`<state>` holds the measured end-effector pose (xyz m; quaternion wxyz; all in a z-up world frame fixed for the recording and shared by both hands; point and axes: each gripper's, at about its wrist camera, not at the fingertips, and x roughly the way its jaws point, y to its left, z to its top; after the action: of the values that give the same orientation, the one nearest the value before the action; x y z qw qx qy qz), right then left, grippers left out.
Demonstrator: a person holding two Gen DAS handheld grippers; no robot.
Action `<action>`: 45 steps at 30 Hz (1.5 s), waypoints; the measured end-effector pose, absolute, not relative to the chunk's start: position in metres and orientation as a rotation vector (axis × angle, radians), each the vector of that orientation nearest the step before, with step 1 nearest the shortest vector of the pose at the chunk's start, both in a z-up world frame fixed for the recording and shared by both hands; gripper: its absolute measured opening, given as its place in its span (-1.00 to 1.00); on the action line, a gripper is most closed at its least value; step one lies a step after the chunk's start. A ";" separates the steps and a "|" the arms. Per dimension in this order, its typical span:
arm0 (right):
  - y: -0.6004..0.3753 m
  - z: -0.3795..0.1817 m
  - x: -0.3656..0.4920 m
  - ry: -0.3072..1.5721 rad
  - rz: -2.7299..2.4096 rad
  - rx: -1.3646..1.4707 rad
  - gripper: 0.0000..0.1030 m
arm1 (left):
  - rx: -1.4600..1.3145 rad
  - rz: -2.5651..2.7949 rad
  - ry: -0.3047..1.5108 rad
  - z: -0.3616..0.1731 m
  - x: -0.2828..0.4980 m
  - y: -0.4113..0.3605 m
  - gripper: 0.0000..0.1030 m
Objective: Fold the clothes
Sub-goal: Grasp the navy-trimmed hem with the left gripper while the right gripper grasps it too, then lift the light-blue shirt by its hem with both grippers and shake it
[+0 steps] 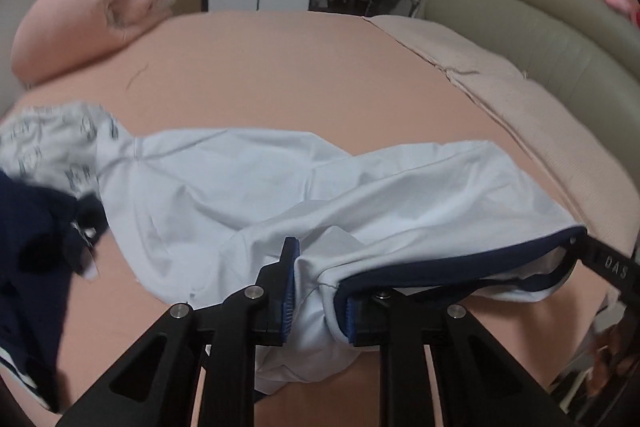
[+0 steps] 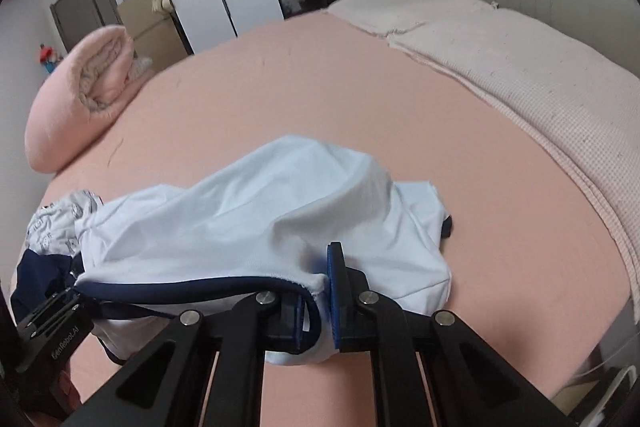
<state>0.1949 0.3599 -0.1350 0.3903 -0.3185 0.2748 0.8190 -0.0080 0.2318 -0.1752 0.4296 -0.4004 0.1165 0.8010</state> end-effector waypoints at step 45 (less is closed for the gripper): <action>0.273 0.131 0.116 -0.100 2.252 -0.508 -0.88 | -0.325 2.251 0.273 0.124 -0.015 0.172 -0.81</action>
<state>0.1160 0.2734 0.1307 0.4036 -0.2010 -0.0397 0.8917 -0.0153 0.1721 0.1241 0.4129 -0.1294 0.1084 0.8950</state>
